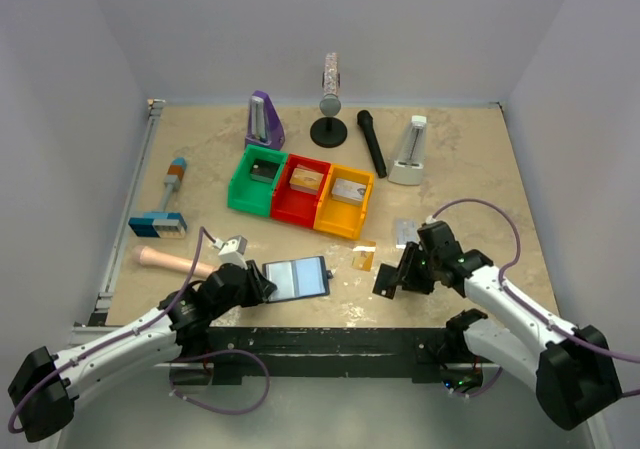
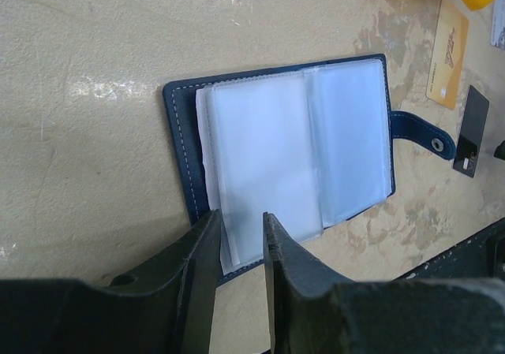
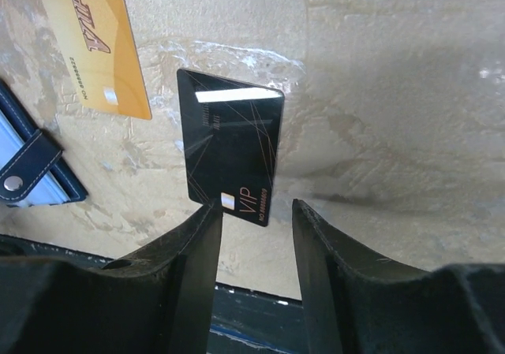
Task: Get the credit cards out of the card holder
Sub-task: Place the credit card at the center of the board, then reset both arms
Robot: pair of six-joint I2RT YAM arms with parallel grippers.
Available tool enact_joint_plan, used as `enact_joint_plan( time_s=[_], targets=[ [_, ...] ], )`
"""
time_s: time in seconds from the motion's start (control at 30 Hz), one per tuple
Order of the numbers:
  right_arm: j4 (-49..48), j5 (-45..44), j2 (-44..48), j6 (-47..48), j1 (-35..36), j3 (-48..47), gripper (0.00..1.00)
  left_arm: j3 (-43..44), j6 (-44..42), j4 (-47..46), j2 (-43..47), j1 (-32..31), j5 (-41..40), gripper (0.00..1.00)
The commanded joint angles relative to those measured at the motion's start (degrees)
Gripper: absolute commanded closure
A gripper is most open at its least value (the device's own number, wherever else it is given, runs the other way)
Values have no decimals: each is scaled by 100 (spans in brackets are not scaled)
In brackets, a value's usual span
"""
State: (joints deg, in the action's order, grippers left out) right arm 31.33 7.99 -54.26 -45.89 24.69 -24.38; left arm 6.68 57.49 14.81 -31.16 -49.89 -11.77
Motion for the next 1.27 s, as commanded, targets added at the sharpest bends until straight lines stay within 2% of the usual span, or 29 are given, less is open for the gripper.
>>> enact_joint_plan(
  time_s=[0.0,0.17,0.3,0.37,0.4,0.43,0.57,0.67,0.77,0.83,0.87,0.9,1.0,1.23],
  targets=[
    [575,-351,485,150,-17,-225,54,211,-81,75,57,14,-97,67],
    [953,-526,1162,352,-8,-567,52,387,-177,259,92,14,-176,64],
    [1234,-1060,1882,729,386,-1058,50,895,-300,864,110,14,-466,52],
    [1462,-1675,1972,966,921,-1427,48,1177,-370,1181,92,14,-633,46],
    [1550,-1965,1902,1090,1220,-1603,45,1317,-414,1321,92,14,-712,41],
    [1656,-2220,1788,1195,1518,-1814,44,1414,-449,1419,92,14,-756,40],
    [2209,-4064,929,1521,3117,-2744,40,1784,-564,1762,136,14,-879,22],
    [2360,-4822,356,1521,3647,-3046,40,2012,-599,1972,136,14,-967,21],
    [1450,-4746,590,1889,3736,-2600,37,2354,-520,2332,66,14,-1204,20],
    [632,-4439,977,2153,3745,-2117,32,2609,-345,2683,31,14,-1441,19],
    [254,-4272,1170,2259,3754,-1862,25,2680,-257,2816,22,14,-1555,19],
    [-10,-4253,1346,2277,3745,-1651,1,2751,-126,2948,13,14,-1643,19],
    [-522,-4385,1637,2277,3745,-1324,1,2865,68,3168,-48,14,-1811,19],
    [-216,-4043,1366,2321,3745,-1534,1,2918,34,3204,-128,14,-1759,19]
  ],
)
